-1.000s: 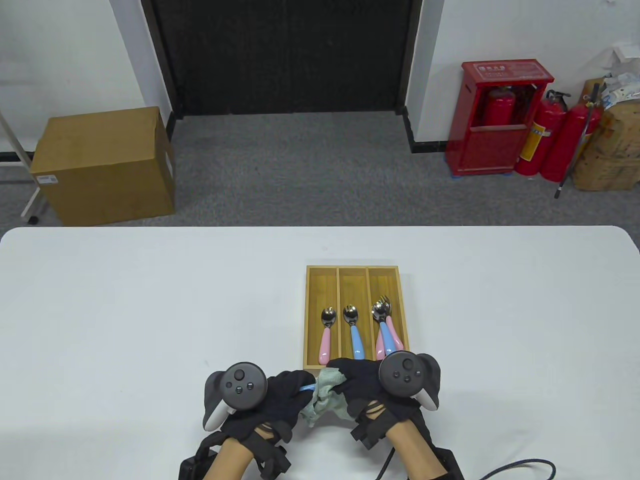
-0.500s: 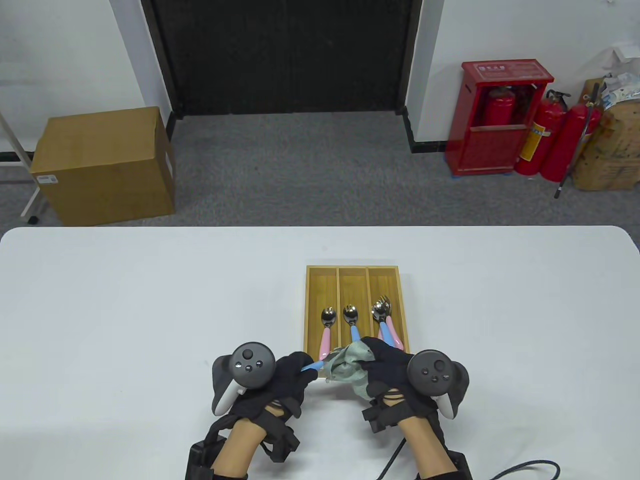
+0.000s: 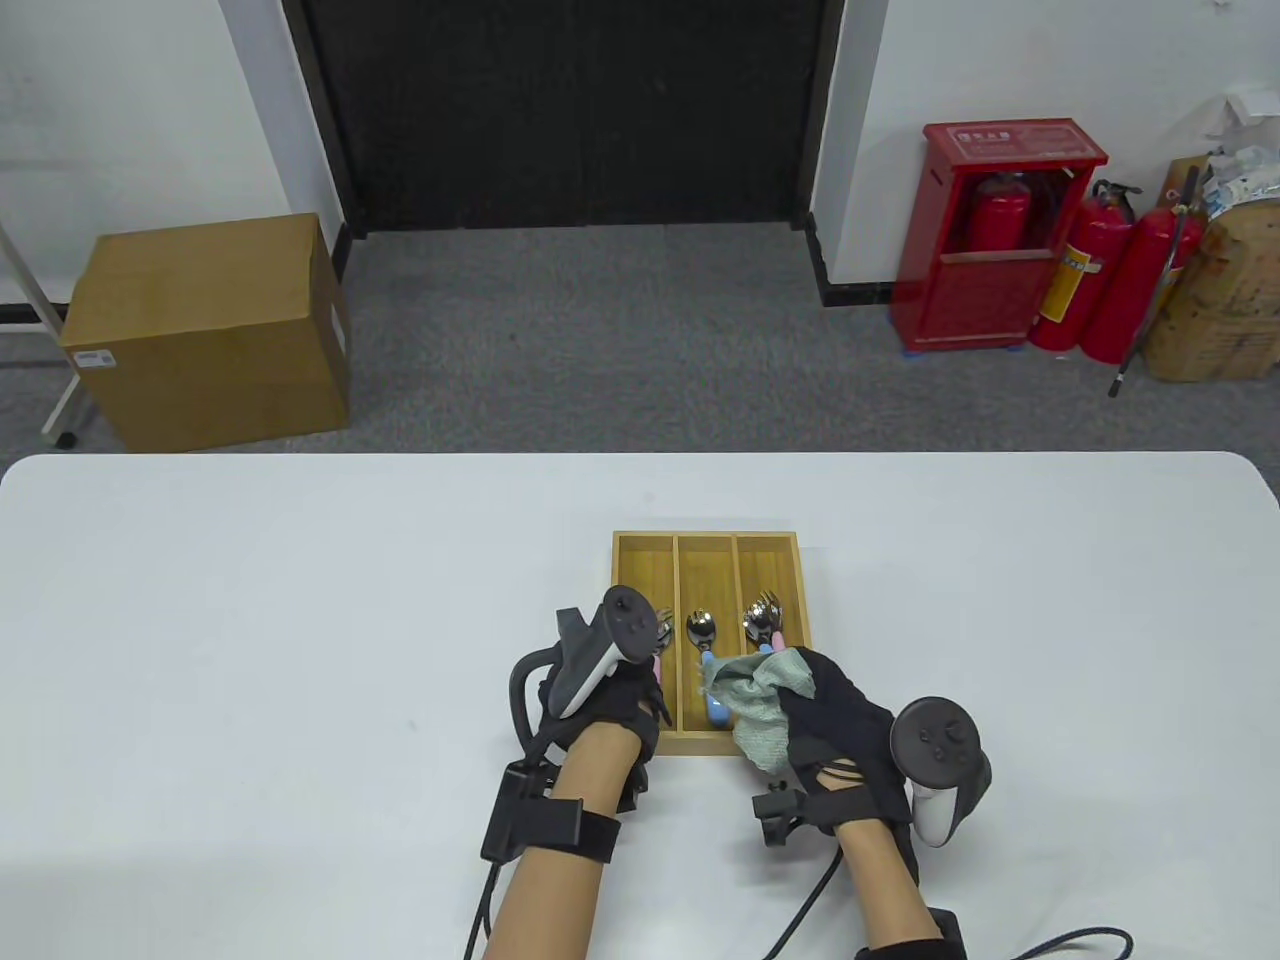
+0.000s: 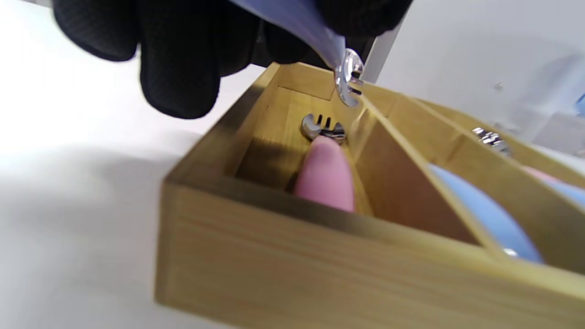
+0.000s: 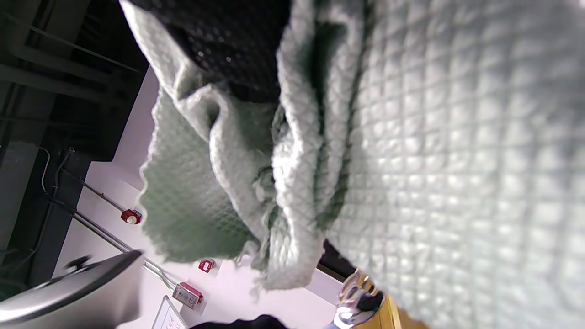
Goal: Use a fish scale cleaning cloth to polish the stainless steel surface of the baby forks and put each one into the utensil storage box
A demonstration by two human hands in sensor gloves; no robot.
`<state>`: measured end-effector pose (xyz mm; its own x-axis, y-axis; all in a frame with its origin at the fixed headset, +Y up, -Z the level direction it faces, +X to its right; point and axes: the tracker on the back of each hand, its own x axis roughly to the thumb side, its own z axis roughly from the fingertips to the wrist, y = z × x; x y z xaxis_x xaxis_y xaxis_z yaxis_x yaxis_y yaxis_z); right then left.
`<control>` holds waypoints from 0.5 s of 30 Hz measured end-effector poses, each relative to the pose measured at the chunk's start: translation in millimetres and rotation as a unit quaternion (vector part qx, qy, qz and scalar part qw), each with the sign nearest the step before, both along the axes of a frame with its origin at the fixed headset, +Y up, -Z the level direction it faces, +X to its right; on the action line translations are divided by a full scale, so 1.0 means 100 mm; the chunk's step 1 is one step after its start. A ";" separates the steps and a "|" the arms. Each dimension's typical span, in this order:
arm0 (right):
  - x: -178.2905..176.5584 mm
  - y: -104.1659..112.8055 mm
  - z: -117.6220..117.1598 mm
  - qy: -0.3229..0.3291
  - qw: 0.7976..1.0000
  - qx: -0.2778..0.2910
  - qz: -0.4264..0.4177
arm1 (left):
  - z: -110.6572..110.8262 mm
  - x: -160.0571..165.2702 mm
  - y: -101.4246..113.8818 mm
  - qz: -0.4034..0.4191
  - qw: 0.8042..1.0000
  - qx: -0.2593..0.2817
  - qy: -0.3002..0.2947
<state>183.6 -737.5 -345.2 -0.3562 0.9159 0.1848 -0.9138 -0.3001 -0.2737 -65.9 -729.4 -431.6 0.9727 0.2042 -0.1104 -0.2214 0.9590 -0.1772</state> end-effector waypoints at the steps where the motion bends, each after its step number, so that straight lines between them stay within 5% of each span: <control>1: 0.00 0.00 0.00 0.002 1.000 -0.001 -0.002 | -0.03 0.03 -0.01 -0.010 1.000 -0.002 0.004; 15: -0.08 0.00 -0.01 0.034 0.999 -0.003 -0.007 | -0.13 0.12 -0.12 -0.011 1.000 0.007 0.013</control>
